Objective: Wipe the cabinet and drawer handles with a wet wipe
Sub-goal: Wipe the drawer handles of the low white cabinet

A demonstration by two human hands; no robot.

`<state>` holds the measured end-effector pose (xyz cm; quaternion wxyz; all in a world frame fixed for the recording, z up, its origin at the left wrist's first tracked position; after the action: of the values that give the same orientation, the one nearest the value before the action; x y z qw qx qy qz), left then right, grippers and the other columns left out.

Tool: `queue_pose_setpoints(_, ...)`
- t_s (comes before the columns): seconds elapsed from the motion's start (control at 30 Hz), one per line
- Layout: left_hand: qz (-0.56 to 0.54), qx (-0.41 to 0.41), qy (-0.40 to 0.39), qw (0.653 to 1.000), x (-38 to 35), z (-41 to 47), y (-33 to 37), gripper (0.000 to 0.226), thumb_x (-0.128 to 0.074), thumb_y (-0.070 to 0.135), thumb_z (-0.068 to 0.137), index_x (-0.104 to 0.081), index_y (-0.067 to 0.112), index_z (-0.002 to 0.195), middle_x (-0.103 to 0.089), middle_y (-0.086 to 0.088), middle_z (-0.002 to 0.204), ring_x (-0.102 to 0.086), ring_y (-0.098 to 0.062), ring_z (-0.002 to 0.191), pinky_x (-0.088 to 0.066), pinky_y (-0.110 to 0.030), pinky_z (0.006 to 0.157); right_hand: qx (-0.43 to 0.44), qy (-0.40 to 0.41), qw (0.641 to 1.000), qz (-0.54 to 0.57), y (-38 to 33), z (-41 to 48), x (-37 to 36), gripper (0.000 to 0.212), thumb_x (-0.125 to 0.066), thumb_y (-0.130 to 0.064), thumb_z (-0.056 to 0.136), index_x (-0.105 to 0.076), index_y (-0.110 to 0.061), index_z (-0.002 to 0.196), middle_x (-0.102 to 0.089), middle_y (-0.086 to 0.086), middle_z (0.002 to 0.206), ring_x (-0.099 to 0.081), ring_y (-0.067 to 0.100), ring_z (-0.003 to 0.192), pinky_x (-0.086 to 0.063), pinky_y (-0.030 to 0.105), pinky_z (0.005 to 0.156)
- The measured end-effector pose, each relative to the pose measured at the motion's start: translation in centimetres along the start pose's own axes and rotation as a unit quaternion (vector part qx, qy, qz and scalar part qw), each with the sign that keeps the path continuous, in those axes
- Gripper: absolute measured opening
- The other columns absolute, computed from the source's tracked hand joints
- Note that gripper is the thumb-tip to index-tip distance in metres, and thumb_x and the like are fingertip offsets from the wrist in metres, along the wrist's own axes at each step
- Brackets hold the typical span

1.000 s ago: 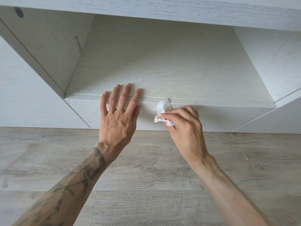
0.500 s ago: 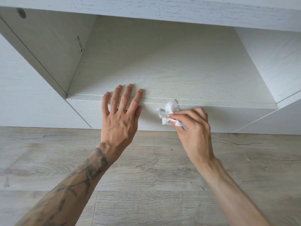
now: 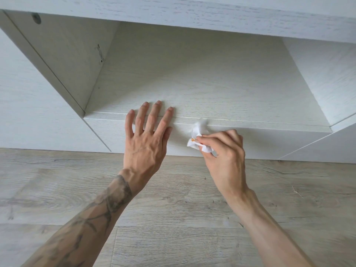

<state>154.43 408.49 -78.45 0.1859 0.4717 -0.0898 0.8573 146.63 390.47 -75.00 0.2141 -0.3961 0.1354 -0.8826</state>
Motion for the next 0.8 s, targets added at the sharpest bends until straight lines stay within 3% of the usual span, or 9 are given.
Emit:
queue_pose_setpoints(0.13, 0.002, -0.004, -0.001, 1.000, 0.0, 0.0, 0.0, 0.051, -0.024, 0.042, 0.119, -0.034, 0.026, 0.166, -0.038, -0.008, 0.169, -0.031, -0.035, 0.158, -0.010, -0.053, 0.130, -0.004, 0.005, 0.999, -0.033, -1.5, 0.7, -1.8, 0.019, -0.085, -0.009, 0.079, -0.082, -0.017, 0.096, -0.074, -0.004, 0.087, -0.060, 0.026, 0.085, -0.037, 0.037, 0.078)
queue_pose_setpoints(0.27, 0.007, -0.005, 0.002, 1.000, -0.1, 0.0, 0.0, 0.050, -0.026, 0.042, 0.119, -0.033, 0.026, 0.166, -0.038, -0.008, 0.169, -0.030, -0.035, 0.157, -0.009, -0.052, 0.130, -0.003, 0.033, 0.999, -0.043, -1.3, -0.4, -1.4, 0.022, -0.084, -0.009, 0.080, -0.081, -0.018, 0.099, -0.076, -0.006, 0.093, -0.054, 0.020, 0.090, -0.028, 0.029, 0.082)
queue_pose_setpoints(0.37, 0.003, -0.004, 0.006, 1.000, -0.1, -0.1, 0.0, 0.050, -0.031, 0.041, 0.119, -0.034, 0.026, 0.166, -0.038, -0.008, 0.169, -0.031, -0.036, 0.157, -0.012, -0.054, 0.130, 0.005, 0.044, 0.998, -0.048, -0.4, -1.6, -0.5, 0.025, -0.085, -0.004, 0.078, -0.082, -0.016, 0.100, -0.078, -0.006, 0.102, -0.054, 0.018, 0.092, -0.029, 0.029, 0.086)
queue_pose_setpoints(0.8, 0.001, -0.001, 0.015, 1.000, 0.1, -0.2, 0.1, 0.049, -0.032, 0.039, 0.119, -0.035, 0.025, 0.166, -0.039, -0.009, 0.168, -0.033, -0.036, 0.156, -0.015, -0.055, 0.130, 0.028, 0.020, 0.998, -0.048, -1.0, -0.2, -1.4, 0.028, -0.085, -0.004, 0.077, -0.081, -0.021, 0.098, -0.075, -0.008, 0.096, -0.054, 0.019, 0.091, -0.027, 0.031, 0.083)
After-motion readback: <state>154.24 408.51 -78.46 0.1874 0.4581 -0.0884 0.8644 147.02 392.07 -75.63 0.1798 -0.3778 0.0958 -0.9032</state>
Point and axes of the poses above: each hand's wrist, its own z-axis towards the middle knuckle, its own x-axis out of the back of the hand, y = z × x, the point moved 8 cm from there along z, towards the middle knuckle
